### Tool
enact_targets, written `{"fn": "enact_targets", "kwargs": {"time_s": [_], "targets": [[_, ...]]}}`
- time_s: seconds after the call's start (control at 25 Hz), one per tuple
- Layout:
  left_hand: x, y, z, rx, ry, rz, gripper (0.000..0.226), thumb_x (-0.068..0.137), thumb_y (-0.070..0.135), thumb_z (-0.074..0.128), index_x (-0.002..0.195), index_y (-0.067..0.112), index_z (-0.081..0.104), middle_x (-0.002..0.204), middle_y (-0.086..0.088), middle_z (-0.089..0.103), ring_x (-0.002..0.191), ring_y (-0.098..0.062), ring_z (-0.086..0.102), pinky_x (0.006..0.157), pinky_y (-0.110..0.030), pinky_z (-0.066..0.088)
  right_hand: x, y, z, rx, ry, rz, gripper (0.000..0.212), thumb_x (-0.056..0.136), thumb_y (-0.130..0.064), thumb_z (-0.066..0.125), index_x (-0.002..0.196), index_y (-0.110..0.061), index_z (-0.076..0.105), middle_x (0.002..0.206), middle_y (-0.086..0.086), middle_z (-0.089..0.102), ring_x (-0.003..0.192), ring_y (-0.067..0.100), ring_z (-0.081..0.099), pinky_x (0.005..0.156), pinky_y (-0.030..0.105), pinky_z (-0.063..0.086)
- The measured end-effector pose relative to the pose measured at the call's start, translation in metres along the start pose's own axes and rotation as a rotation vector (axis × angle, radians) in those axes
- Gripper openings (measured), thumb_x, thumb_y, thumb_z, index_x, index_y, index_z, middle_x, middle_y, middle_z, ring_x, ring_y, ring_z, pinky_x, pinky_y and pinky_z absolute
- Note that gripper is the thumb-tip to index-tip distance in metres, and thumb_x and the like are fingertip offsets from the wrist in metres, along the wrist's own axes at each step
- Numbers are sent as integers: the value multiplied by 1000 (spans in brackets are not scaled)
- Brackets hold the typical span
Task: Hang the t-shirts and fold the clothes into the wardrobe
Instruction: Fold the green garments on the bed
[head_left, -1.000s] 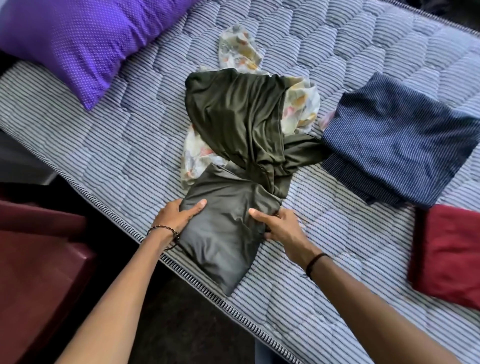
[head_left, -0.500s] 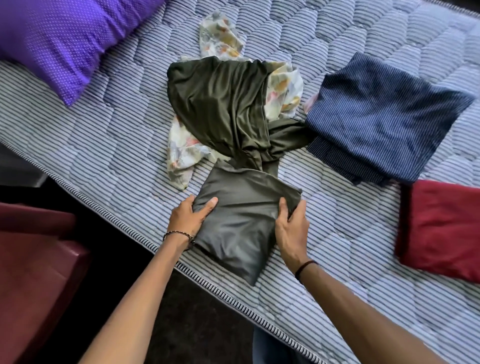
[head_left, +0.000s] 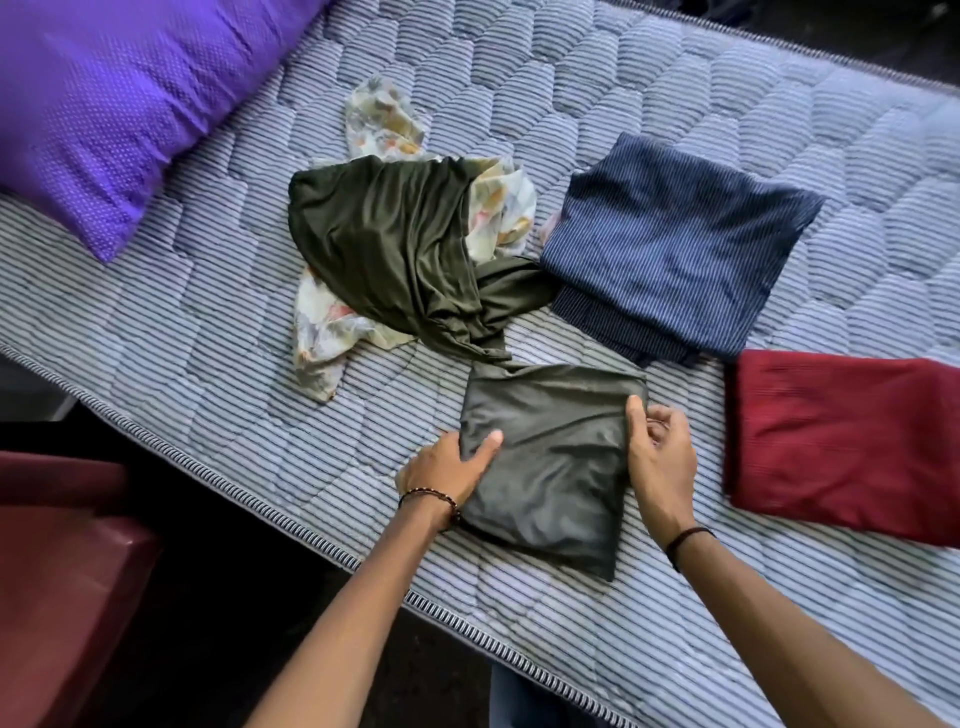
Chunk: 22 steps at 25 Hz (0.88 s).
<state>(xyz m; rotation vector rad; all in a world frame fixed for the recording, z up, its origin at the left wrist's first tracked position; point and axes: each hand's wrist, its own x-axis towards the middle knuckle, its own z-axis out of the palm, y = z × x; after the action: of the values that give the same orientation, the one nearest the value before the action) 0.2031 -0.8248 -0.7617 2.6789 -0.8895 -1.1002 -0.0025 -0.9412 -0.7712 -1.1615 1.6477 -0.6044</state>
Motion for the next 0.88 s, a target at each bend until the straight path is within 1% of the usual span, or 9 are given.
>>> {"fn": "enact_targets", "kwargs": {"time_s": [0.12,0.2,0.32,0.4,0.48,0.6,0.68,0.8,0.88], "targets": [[0,16,-6,55,108,-82,63,88,79,27,96,22,54,96,-6,67,95,-27,62,82,-36,44,6,7,-18,196,-156,182,49,92,-61,65,92,-13,65,78,7,67,69,17,66,58,28,56],[4,15,-8,18,80,-107,58,90,76,28,102,23,48,101,-8,67,97,-29,62,81,-37,44,5,14,-27,144,-375,230,58,87,-64,70,95,-6,74,83,13,73,76,22,70,66,32,59],[6,13,-6,47,13,-75,53,91,74,29,102,24,39,101,-7,65,92,-29,60,78,-37,43,-3,20,-32,109,-602,196,35,88,-47,77,90,-12,71,78,-6,69,73,14,63,64,24,49],[3,14,-2,101,0,-45,52,93,71,30,107,21,37,103,-8,65,92,-29,60,80,-38,45,-5,22,-24,51,-570,158,30,90,-43,76,98,-15,69,90,-7,75,86,16,71,74,30,56],[-1,15,2,120,34,-47,52,97,63,32,117,15,36,110,-16,66,100,-35,62,84,-41,48,-7,22,-17,-213,-441,54,36,92,-46,72,109,-17,62,100,-2,73,95,20,67,84,36,54],[-9,19,5,181,91,-64,49,101,54,32,120,9,34,111,-20,65,101,-38,63,82,-43,48,-13,14,-18,-493,-300,-87,44,92,-50,70,105,-17,46,86,1,65,83,27,61,68,37,43],[-17,23,2,307,153,-20,45,101,52,33,119,11,35,109,-14,65,97,-35,64,79,-42,46,-14,8,-26,-594,-217,-134,52,88,-57,71,106,-20,40,81,2,66,81,32,63,67,38,43],[-16,17,-3,435,361,163,42,97,48,45,120,13,45,112,-7,55,98,-26,56,75,-41,45,-17,6,-31,-699,-113,-245,54,87,-55,72,112,-19,41,85,3,66,82,35,66,65,39,42],[-9,9,-2,490,439,335,46,92,43,51,123,9,52,116,-10,56,103,-27,55,82,-42,47,-18,6,-27,-677,-62,-392,45,89,-45,75,108,-16,47,81,0,61,73,34,64,58,36,40]]}}
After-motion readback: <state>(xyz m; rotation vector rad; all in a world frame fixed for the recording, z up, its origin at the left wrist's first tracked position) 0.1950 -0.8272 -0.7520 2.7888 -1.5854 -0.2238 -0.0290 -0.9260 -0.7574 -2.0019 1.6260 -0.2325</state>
